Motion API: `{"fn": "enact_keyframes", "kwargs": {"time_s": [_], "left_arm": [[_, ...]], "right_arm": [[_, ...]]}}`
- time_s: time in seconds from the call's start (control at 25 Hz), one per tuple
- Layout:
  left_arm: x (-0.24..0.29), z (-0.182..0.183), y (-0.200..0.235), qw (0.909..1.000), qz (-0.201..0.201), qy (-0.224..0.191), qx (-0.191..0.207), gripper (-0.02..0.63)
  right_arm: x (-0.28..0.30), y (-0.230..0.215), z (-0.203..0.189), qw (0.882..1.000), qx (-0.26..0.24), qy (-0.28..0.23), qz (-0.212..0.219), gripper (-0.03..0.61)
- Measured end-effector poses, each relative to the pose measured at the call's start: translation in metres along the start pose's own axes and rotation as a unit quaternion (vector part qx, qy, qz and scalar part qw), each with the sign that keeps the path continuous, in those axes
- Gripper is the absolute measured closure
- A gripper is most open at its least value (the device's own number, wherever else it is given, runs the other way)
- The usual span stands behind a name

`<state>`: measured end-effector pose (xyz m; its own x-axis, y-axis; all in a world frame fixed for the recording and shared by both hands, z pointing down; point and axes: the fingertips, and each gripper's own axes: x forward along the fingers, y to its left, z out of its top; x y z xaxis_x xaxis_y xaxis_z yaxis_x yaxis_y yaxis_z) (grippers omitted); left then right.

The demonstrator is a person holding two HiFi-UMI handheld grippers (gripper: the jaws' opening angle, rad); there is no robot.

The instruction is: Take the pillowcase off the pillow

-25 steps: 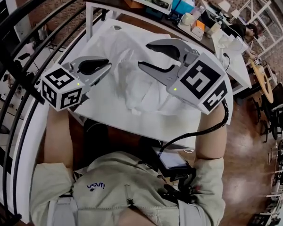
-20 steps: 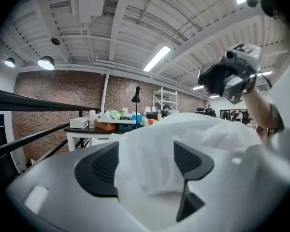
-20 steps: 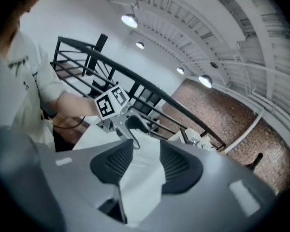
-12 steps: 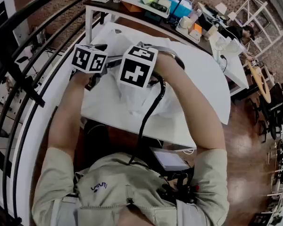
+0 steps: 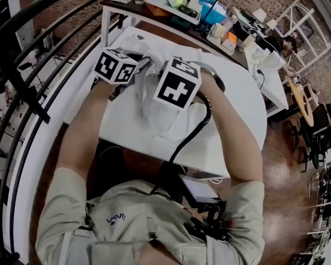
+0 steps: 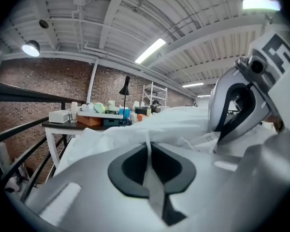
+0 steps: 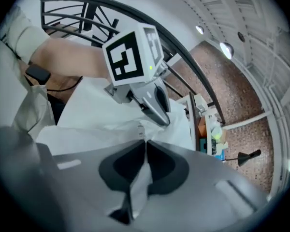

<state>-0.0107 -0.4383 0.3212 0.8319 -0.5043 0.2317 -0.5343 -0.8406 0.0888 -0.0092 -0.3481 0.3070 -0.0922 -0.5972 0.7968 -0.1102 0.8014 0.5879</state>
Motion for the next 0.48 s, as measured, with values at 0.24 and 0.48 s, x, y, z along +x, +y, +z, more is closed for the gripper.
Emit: {"fn": "enact_keyframes", "kwargs": {"time_s": [0.24,0.48], "left_arm": [[-0.016,0.029,-0.006,0.9993,-0.015,-0.034,0.008,0.600],[-0.020,0.022,-0.011,0.9991,-0.024,-0.033,0.008,0.600]], "right_arm": [[-0.038,0.003,-0.010,0.998,0.035,-0.047,0.007,0.566],[-0.050,0.004,-0.020,0.997,0.045,-0.064,0.001,0.566]]}}
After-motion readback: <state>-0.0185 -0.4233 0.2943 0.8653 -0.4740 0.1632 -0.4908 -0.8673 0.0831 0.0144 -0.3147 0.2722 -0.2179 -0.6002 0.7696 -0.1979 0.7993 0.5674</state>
